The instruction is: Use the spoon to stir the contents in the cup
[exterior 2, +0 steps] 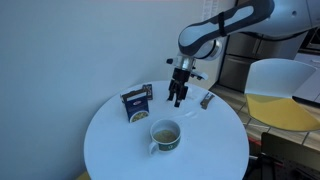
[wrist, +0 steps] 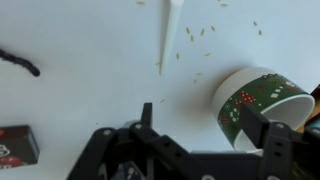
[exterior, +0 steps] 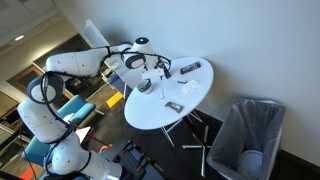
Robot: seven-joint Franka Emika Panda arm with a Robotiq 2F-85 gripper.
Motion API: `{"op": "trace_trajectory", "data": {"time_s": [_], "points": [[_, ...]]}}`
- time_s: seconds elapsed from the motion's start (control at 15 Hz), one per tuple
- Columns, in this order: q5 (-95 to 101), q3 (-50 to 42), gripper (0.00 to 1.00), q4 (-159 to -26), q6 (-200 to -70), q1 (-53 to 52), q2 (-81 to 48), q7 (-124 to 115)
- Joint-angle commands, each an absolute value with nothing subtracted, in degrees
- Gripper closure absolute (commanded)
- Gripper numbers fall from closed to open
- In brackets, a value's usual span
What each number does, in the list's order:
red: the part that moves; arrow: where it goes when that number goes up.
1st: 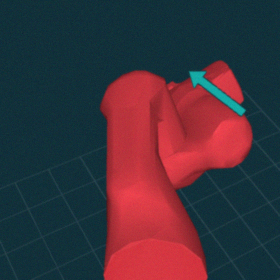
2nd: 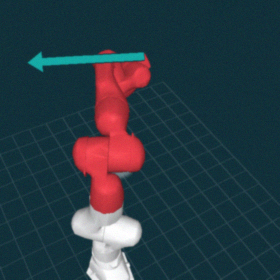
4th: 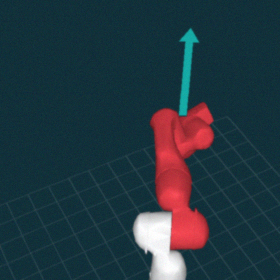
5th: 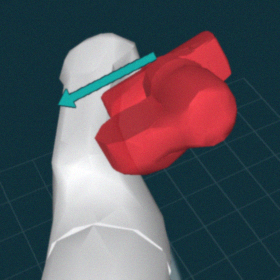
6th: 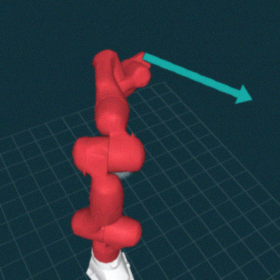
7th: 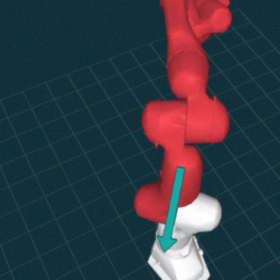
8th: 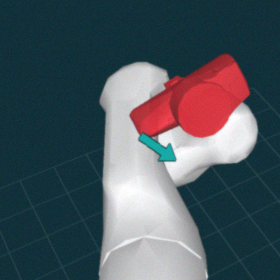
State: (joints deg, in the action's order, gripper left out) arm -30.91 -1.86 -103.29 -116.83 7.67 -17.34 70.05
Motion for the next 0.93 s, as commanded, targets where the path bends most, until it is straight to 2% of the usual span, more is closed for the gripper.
{"op": "trace_trajectory", "data": {"time_s": [0.0, 0.47, 0.87], "points": [[-23.9, -1.2, 0.0, -106.6, -116.3, 6.7, -8.6, 67.3], [-14.2, -1.1, 0.0, -106.6, -114.2, 4.3, 0.2, 63.2], [-15.3, -1.6, 0.0, -105.4, -113.8, 3.6, -0.3, 64.6]]}}
